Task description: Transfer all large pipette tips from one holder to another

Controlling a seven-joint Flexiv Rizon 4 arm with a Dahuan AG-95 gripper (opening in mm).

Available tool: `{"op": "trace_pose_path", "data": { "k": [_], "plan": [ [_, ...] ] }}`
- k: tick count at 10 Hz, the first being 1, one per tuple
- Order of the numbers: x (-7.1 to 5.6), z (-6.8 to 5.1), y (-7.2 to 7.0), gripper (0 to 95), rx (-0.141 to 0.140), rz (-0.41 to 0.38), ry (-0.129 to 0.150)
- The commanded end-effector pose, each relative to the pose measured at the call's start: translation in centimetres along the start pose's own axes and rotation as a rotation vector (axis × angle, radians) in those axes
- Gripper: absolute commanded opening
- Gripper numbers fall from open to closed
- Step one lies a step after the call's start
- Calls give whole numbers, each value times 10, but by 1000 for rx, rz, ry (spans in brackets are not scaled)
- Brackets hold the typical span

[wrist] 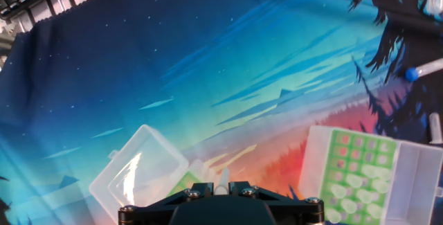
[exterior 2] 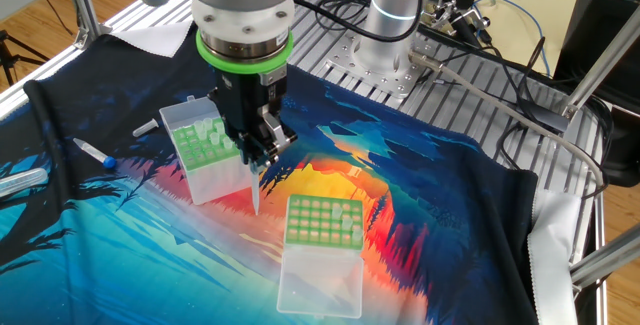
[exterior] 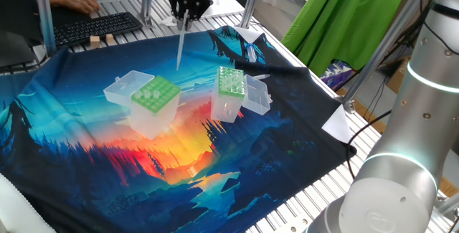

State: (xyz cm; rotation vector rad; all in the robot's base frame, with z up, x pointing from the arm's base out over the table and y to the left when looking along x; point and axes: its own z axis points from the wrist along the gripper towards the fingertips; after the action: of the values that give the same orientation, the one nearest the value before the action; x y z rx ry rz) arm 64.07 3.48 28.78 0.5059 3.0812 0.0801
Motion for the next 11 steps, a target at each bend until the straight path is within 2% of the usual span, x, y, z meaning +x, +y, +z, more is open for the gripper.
{"op": "trace_pose_path", "data": {
  "k": [1, 5, 8, 9, 10, 11],
  "plan": [
    [1, 1, -1, 0, 4, 28, -13],
    [1, 1, -1, 0, 1, 68, -14],
    [1, 1, -1, 0, 11, 81, -14],
    [1, 1, -1, 0, 11, 90, -5],
    [1, 1, -1, 0, 18, 75, 22],
    [1, 1, -1, 0, 19, 71, 30]
  ]
}}
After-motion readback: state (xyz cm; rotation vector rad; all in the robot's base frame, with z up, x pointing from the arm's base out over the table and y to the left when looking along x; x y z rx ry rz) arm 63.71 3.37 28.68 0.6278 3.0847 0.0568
